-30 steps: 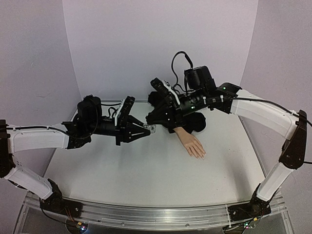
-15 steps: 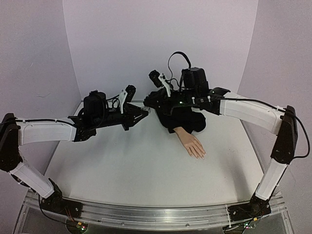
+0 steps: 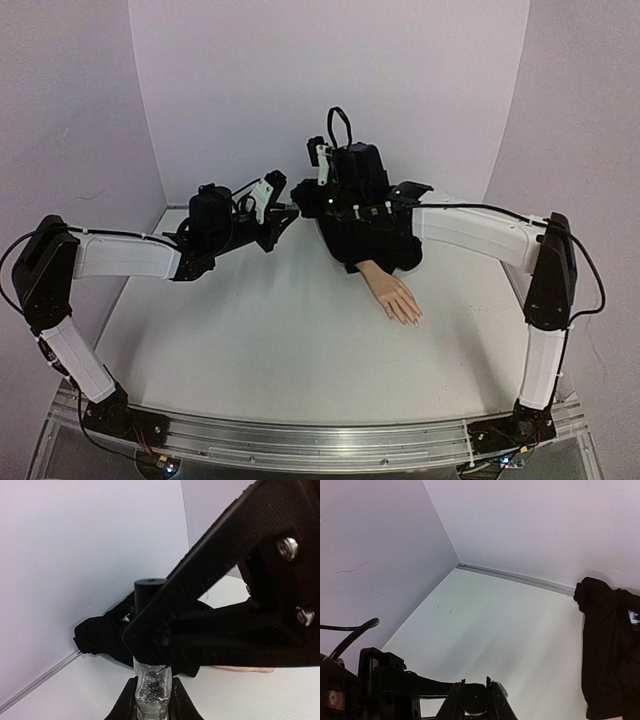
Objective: Paint the nails
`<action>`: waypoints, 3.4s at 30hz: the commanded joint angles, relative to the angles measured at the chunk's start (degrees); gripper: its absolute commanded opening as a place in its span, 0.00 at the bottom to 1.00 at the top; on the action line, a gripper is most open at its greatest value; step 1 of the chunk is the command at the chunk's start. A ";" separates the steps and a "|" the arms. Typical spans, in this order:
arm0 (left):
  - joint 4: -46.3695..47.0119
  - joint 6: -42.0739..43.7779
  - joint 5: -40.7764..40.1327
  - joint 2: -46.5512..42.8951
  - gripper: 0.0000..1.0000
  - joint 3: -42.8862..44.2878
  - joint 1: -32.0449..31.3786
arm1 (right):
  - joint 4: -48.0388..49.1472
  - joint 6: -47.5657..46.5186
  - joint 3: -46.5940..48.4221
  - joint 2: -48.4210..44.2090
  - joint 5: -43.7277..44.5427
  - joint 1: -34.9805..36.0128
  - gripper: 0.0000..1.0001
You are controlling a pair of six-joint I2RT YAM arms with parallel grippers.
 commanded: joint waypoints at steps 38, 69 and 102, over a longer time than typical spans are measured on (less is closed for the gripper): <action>-1.23 -20.00 40.86 -14.85 0.00 -5.17 -1.99 | -16.03 -23.41 -3.80 -15.85 -57.01 -6.67 0.41; -1.10 -22.56 38.40 -15.99 0.00 -2.42 0.53 | -15.51 -22.58 -5.68 -10.95 -56.10 -6.24 0.00; 1.64 -14.60 20.37 -15.95 0.00 -0.91 1.79 | -5.80 -10.52 -13.45 -5.98 -43.42 -3.23 0.00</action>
